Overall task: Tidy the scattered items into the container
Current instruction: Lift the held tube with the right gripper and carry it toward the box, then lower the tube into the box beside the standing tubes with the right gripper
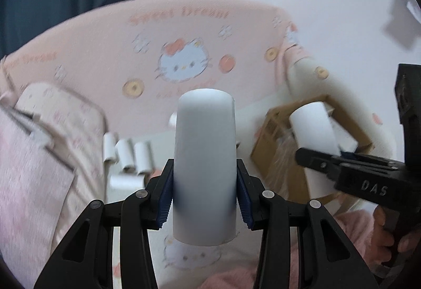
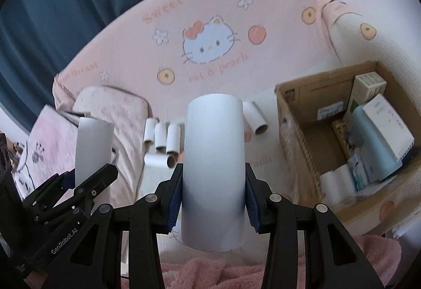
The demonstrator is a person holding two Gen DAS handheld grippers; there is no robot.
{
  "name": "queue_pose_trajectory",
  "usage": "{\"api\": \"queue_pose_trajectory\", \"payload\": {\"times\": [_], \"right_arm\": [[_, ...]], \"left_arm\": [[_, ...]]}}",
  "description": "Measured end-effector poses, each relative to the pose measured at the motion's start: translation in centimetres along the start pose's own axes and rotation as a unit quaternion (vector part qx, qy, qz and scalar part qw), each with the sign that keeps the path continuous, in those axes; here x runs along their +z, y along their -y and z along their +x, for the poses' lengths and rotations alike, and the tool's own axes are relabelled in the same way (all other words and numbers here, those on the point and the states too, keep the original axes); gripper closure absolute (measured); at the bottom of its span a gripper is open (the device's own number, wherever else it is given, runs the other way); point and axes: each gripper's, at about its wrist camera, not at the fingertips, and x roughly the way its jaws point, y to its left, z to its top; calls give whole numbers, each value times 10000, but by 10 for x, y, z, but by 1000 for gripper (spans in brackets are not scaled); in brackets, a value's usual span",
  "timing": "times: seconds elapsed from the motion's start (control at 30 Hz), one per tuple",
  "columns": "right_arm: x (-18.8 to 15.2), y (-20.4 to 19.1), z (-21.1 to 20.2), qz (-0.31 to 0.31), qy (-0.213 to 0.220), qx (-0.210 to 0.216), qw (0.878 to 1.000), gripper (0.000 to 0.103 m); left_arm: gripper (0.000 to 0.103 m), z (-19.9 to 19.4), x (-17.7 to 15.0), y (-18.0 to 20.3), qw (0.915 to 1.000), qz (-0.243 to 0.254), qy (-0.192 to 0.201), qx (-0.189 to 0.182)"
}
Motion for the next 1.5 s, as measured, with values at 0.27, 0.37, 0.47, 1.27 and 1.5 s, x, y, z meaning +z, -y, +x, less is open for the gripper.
{"api": "queue_pose_trajectory", "payload": {"times": [0.27,0.37,0.47,1.27,1.5], "right_arm": [[21,12,-16,10,261,-251,9993,63],[29,31,-21,253,340,-375,9984,63],[36,51,-27,532,355,-395,9972,64],[75,137,-13,654,115,-1154,9911,63],[73,154,34,373,-443,-1238,9906,63]], "left_arm": [[56,17,32,41,9973,388,198,-586],[56,30,43,58,9942,558,156,-901],[56,42,54,72,9911,670,182,-1137],[56,150,88,128,9637,679,-448,-2544],[56,189,78,126,9580,777,-851,-2626]]}}
